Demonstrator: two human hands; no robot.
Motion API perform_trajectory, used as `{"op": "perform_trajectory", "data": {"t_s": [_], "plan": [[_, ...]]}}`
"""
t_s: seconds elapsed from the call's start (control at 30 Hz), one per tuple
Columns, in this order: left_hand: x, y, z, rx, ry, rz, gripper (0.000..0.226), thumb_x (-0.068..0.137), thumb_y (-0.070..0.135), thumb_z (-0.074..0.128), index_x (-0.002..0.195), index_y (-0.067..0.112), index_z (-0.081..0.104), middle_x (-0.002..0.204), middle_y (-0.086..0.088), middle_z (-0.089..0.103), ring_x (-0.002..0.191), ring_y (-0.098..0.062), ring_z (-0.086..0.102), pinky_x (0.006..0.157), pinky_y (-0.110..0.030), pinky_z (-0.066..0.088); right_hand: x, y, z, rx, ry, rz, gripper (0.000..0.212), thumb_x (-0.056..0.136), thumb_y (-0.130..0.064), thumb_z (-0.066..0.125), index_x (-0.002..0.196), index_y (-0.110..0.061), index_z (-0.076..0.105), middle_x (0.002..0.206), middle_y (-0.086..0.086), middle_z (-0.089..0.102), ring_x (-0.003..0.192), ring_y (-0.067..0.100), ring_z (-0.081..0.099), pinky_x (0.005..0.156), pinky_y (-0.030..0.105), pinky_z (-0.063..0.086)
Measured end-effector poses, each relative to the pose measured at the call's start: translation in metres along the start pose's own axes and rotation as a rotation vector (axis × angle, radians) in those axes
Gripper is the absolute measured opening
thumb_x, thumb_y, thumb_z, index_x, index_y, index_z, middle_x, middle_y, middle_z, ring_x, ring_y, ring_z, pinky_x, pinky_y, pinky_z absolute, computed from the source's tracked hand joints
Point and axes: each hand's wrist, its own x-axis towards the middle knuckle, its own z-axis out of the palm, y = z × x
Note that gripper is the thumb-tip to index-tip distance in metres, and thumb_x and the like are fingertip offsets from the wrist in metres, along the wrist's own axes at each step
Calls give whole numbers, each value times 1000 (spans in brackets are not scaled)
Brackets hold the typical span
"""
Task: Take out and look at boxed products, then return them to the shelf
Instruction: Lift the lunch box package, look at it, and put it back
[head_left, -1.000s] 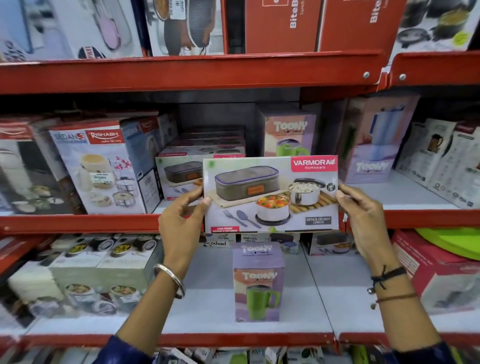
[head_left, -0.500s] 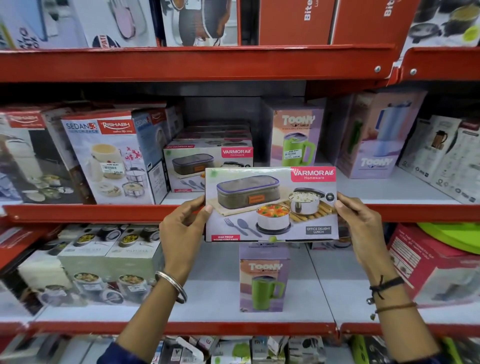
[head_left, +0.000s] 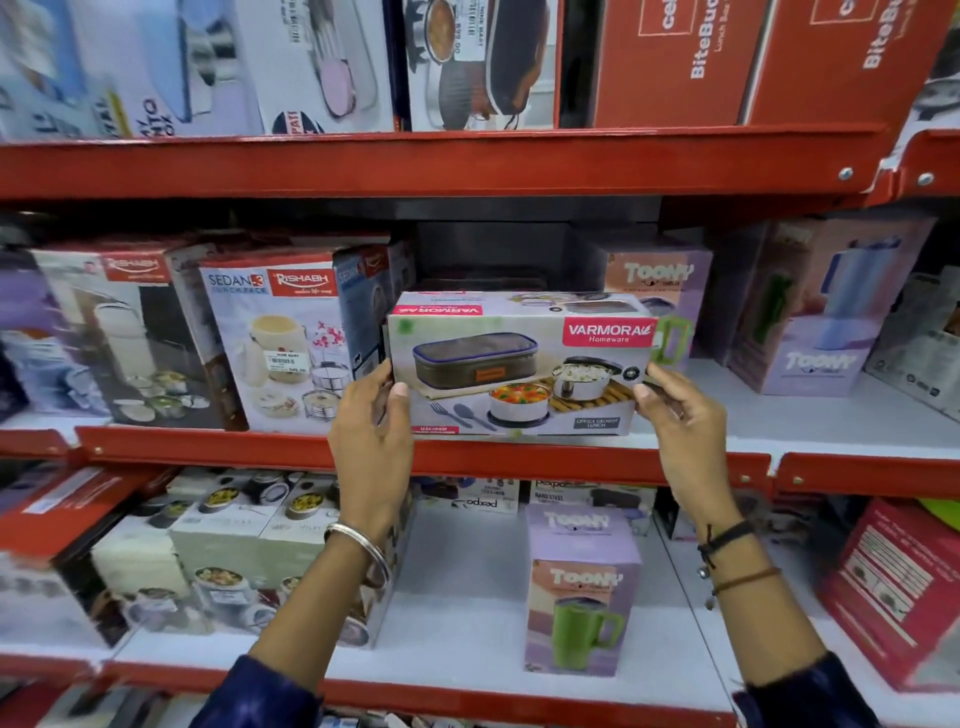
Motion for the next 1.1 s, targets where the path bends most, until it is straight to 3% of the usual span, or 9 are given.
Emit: {"op": "perform_trajectory", "data": {"t_s": [0.1, 0.2, 0.33, 0.43, 0.5, 0.6, 0.7, 0.9, 1.1], "plan": [[10, -14, -1, 51, -32, -35, 34, 96, 16, 47, 129, 9, 52, 129, -10, 57, 113, -18, 54, 97, -25, 42, 2, 9, 28, -33, -3, 19, 41, 83, -8, 65, 123, -10, 55, 126, 6, 59, 118, 21, 54, 104, 28, 41], [19, -31, -1, 127, -75, -41, 37, 97, 18, 45, 132, 7, 49, 132, -12, 57, 119, -19, 52, 100, -30, 39, 1, 19, 48, -76, -3, 26, 41, 82, -8, 66, 122, -8, 57, 124, 1, 57, 115, 14, 52, 93, 4, 36], [27, -52, 5, 275, -253, -18, 37, 98, 21, 39, 132, 6, 48, 142, -20, 47, 126, -32, 50, 105, -40, 40, -2, 35, 65, -160, -2, 44, 41, 82, -7, 67, 122, -8, 57, 125, 8, 60, 119, 21, 53, 105, 31, 38], [27, -62, 15, 426, -455, -60, 41, 99, 27, 34, 129, 0, 45, 155, -28, 13, 132, -44, 39, 103, -41, 38, -4, 43, 74, -270, 19, -4, 43, 83, -4, 64, 125, -8, 55, 127, 14, 58, 115, 24, 54, 96, 18, 41], [23, -65, 22, 436, -487, -59, 51, 99, 30, 35, 138, -3, 32, 155, -28, -10, 143, -40, 16, 112, -37, 27, -7, 44, 80, -322, 7, -41, 52, 85, -2, 61, 134, -13, 45, 133, 11, 50, 113, 16, 51, 87, 6, 40], [18, -71, 32, 423, -452, 16, 68, 97, 35, 39, 145, -2, 8, 152, -25, -25, 144, -34, -16, 121, -44, 5, -8, 47, 86, -455, -7, -172, 69, 87, -2, 57, 144, -23, 26, 141, 11, 39, 120, 18, 46, 94, 27, 43], [18, -74, 37, 490, -457, 29, 73, 97, 38, 36, 146, 0, -3, 150, -28, -28, 142, -38, -21, 119, -45, -4, -7, 51, 86, -515, -14, -220, 71, 88, -4, 57, 145, -24, 21, 137, 14, 43, 120, 24, 49, 96, 32, 42], [15, -76, 40, 477, -448, -3, 75, 97, 41, 37, 146, 2, -5, 150, -26, -30, 143, -39, -19, 119, -48, -1, -7, 49, 81, -535, -25, -251, 66, 87, -9, 60, 144, -20, 27, 128, 15, 51, 115, 25, 52, 92, 28, 41], [-13, -65, 43, 244, -374, 105, 64, 93, 26, 52, 145, 7, 20, 159, -10, -15, 146, -22, -14, 117, -32, 2, -24, 48, 62, -426, -27, -225, 57, 89, -14, 59, 140, -22, 36, 127, 9, 50, 115, 17, 50, 98, 24, 40]]}}
